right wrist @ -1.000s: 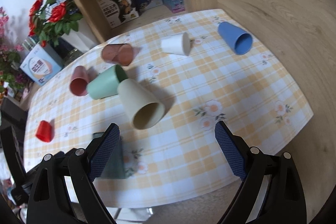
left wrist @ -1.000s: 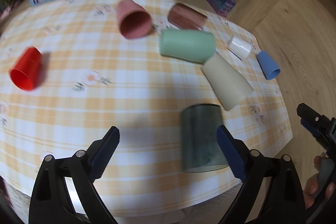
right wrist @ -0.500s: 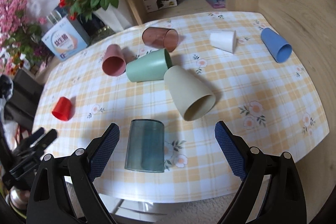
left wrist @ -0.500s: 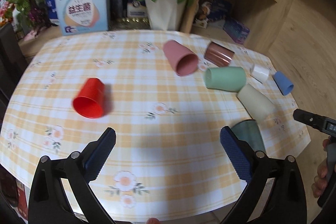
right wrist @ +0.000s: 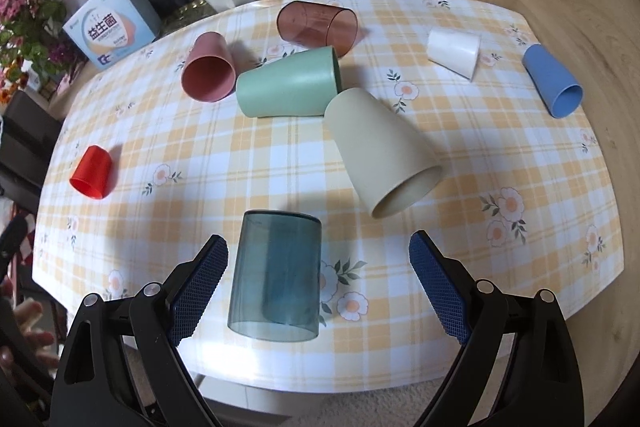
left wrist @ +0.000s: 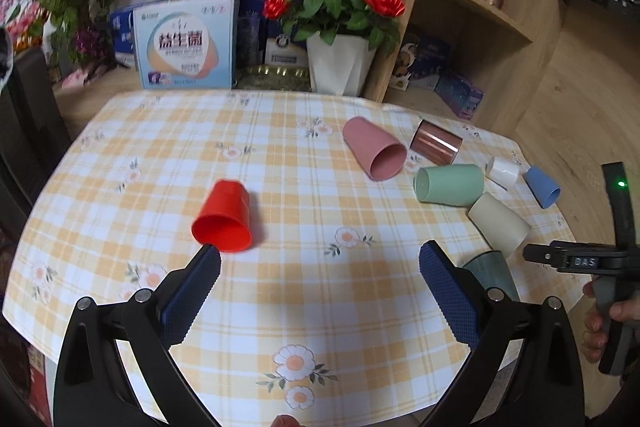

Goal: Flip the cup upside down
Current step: 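Move the right gripper to the standing teal cup and close on it, then lift and rotate the teal cup rim-down with the right gripper, lower it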

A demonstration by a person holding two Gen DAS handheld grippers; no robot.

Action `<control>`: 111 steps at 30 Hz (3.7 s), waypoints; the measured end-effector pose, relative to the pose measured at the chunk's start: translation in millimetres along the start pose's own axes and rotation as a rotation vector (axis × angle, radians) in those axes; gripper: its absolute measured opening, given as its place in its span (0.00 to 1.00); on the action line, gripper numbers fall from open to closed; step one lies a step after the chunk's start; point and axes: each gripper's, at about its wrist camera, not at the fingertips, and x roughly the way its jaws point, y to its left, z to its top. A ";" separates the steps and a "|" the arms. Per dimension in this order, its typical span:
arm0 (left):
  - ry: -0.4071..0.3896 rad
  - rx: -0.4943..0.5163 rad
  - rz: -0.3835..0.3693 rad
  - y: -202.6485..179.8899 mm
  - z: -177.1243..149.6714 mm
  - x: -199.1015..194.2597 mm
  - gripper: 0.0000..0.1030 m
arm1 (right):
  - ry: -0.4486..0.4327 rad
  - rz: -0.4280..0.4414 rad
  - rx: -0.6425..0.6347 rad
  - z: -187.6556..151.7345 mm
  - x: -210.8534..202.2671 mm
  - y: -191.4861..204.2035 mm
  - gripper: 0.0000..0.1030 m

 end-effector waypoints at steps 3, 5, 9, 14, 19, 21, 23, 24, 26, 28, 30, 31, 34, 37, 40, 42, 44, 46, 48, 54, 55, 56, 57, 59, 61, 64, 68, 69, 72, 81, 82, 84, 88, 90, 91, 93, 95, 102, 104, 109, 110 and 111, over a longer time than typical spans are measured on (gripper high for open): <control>-0.020 -0.001 -0.013 0.3 1.4 -5.3 0.94 | 0.012 0.020 -0.003 1.7 6.1 3.2 0.87; -0.010 -0.021 -0.038 2.2 -1.3 -5.8 0.94 | 0.023 0.027 -0.017 1.7 9.8 6.9 0.87; 0.024 -0.017 -0.008 3.2 -8.7 -1.1 0.94 | 0.046 0.049 -0.018 3.2 18.2 9.7 0.86; 0.012 -0.034 0.069 10.9 -14.9 -0.8 0.94 | 0.096 0.085 0.030 8.8 30.4 6.0 0.86; 0.009 -0.049 0.069 15.7 -17.1 -0.5 0.94 | 0.136 0.108 0.058 14.8 39.6 8.6 0.86; 0.019 -0.050 0.065 16.4 -18.4 1.6 0.94 | 0.155 0.126 0.080 17.4 43.1 9.5 0.86; 0.024 -0.055 0.059 16.9 -20.3 2.7 0.94 | 0.176 0.131 0.090 19.5 46.6 11.6 0.81; 0.028 -0.060 0.056 17.5 -21.2 3.5 0.94 | 0.199 0.133 0.096 21.0 50.0 13.6 0.76; 0.035 -0.067 0.048 18.5 -23.1 4.7 0.94 | 0.231 0.125 0.097 22.3 55.0 16.7 0.73; 0.038 -0.073 0.039 18.8 -24.9 5.6 0.94 | 0.251 0.100 0.083 23.1 60.3 19.1 0.73; 0.042 -0.078 0.035 19.3 -26.4 6.8 0.94 | 0.268 0.073 0.076 23.8 66.4 20.1 0.73; 0.045 -0.081 0.032 19.8 -27.0 7.6 0.94 | 0.276 0.068 0.075 23.9 69.4 21.0 0.73; 0.056 -0.090 0.030 21.5 -28.9 9.9 0.94 | 0.295 0.055 0.076 23.9 78.5 22.2 0.70; 0.063 -0.099 0.022 21.6 -31.2 11.1 0.94 | 0.310 0.053 0.090 22.5 86.3 20.8 0.70; 0.068 -0.099 0.019 20.0 -33.4 12.9 0.94 | 0.322 0.047 0.091 20.2 92.1 20.4 0.70; 0.075 -0.099 0.012 18.8 -34.4 14.4 0.94 | 0.332 0.056 0.102 18.3 95.4 18.4 0.70; 0.080 -0.096 0.010 17.3 -35.3 15.5 0.94 | 0.335 0.057 0.107 16.7 97.6 17.2 0.70; 0.085 -0.093 0.009 16.3 -36.0 16.6 0.94 | 0.337 0.074 0.121 15.2 98.3 15.2 0.64; 0.091 -0.094 0.010 15.6 -36.7 17.4 0.94 | 0.333 0.082 0.124 13.9 97.3 13.9 0.61; 0.102 -0.102 0.011 13.4 -38.3 18.8 0.94 | 0.293 0.124 0.123 2.8 84.1 5.3 0.61; 0.105 -0.102 0.011 12.5 -38.8 19.0 0.94 | 0.275 0.129 0.123 -0.5 79.9 3.3 0.61; 0.107 -0.102 0.011 11.9 -39.2 18.8 0.94 | 0.254 0.136 0.124 -4.6 75.0 0.9 0.61; 0.110 -0.101 0.012 10.7 -39.7 19.0 0.94 | 0.241 0.141 0.127 -7.9 71.6 -0.6 0.61; 0.116 -0.101 0.010 8.2 -40.7 19.0 0.94 | 0.210 0.168 0.145 -19.0 62.4 -6.9 0.61; 0.119 -0.102 0.010 5.7 -41.3 18.9 0.94 | 0.183 0.190 0.160 -27.2 54.7 -10.9 0.61; 0.125 -0.102 0.007 0.6 -42.8 18.6 0.94 | 0.120 0.186 0.154 -37.2 39.1 -16.3 0.60; 0.134 -0.083 -0.001 -10.3 -44.9 17.4 0.94 | 0.033 0.150 0.103 -42.9 18.0 -17.9 0.60; 0.135 -0.074 -0.004 -13.9 -45.5 16.8 0.94 | 0.017 0.143 0.101 -43.7 13.8 -20.8 0.60; 0.133 -0.048 0.000 -22.8 -46.4 14.3 0.94 | -0.028 0.144 0.122 -42.5 2.6 -35.4 0.60; 0.116 -0.038 0.013 -27.8 -42.9 7.7 0.94 | -0.132 0.031 0.062 -30.8 -5.8 -40.2 0.60; 0.117 -0.036 0.014 -27.9 -43.1 7.5 0.94 | -0.140 0.008 0.051 -31.0 -4.0 -39.9 0.60; 0.118 -0.036 0.014 -28.0 -43.2 7.7 0.94 | -0.140 -0.007 0.049 -31.9 0.4 -42.4 0.60; 0.125 -0.039 0.013 -26.9 -43.8 8.6 0.94 | -0.141 -0.034 0.044 -33.6 7.3 -43.8 0.60; 0.121 -0.038 0.019 -26.5 -43.4 8.3 0.94 | -0.156 -0.046 0.035 -34.0 7.9 -41.7 0.60; 0.118 -0.039 0.021 -26.3 -43.3 8.3 0.94 | -0.171 -0.052 0.028 -34.1 7.5 -40.3 0.60; 0.116 -0.040 0.023 -25.6 -42.9 8.4 0.94 | -0.191 -0.071 0.005 -33.9 9.0 -36.5 0.60; 0.119 -0.042 0.023 -24.8 -43.0 9.6 0.94 | -0.183 -0.082 -0.005 -34.9 13.1 -33.5 0.60; 0.123 -0.057 0.026 -21.1 -42.3 10.5 0.94 | -0.173 -0.075 -0.036 -39.3 13.7 -20.8 0.60; 0.124 -0.056 0.024 -21.0 -42.6 10.6 0.94 | -0.169 -0.088 -0.054 -40.8 14.3 -16.1 0.60; 0.129 -0.055 0.025 -21.1 -42.8 10.6 0.94 | -0.163 -0.084 -0.065 -42.1 14.9 -13.0 0.60; 0.133 -0.059 0.026 -20.4 -43.0 10.9 0.94 | -0.161 -0.084 -0.065 -42.0 14.9 -12.5 0.60; 0.134 -0.062 0.027 -20.1 -43.1 10.9 0.94 | -0.157 -0.084 -0.065 -42.1 14.8 -12.0 0.60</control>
